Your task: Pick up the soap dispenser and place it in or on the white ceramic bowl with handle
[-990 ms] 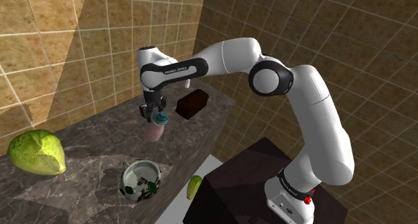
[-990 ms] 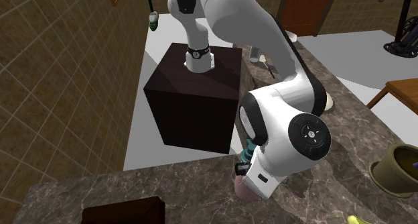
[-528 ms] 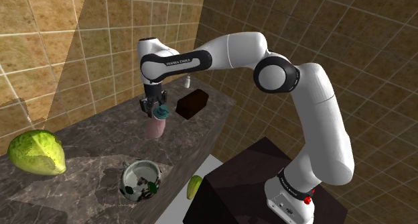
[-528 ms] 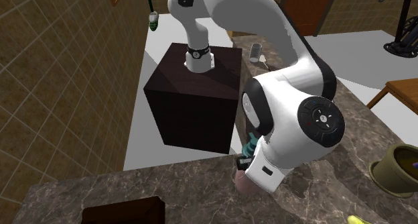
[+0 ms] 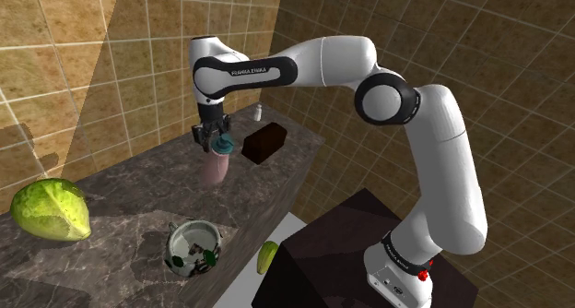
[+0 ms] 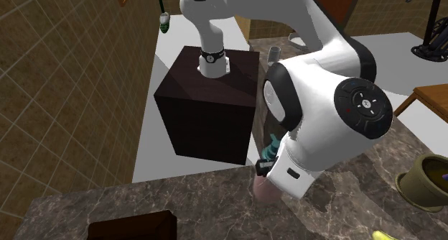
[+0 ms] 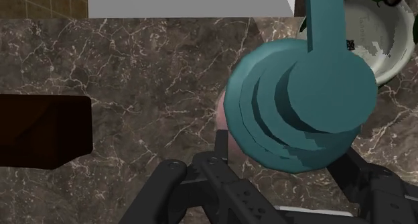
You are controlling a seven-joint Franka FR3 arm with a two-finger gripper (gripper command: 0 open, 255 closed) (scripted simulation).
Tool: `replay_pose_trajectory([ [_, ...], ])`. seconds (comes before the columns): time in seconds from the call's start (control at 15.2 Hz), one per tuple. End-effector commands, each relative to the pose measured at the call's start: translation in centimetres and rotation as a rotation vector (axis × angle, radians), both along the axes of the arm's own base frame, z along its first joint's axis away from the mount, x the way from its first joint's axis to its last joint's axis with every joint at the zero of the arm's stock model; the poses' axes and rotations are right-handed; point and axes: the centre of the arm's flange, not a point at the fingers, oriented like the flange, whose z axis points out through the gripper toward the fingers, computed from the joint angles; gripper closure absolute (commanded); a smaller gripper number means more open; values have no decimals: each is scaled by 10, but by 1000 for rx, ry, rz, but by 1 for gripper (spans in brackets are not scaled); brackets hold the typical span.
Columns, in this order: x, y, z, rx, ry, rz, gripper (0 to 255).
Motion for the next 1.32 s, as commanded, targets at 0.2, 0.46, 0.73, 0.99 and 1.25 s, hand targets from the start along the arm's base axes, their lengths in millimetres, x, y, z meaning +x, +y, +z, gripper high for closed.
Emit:
replay_pose_trajectory([
  [0.2, -26, 28, 16, 0, 0, 0, 255],
  [0.46, -62, 65, 28, 0, 0, 0, 255],
  [0.73, -97, 102, 40, 0, 0, 0, 255],
  [0.99, -136, 144, 53, 0, 0, 0, 255],
  [1.25, -136, 144, 31, 0, 0, 0, 255],
])
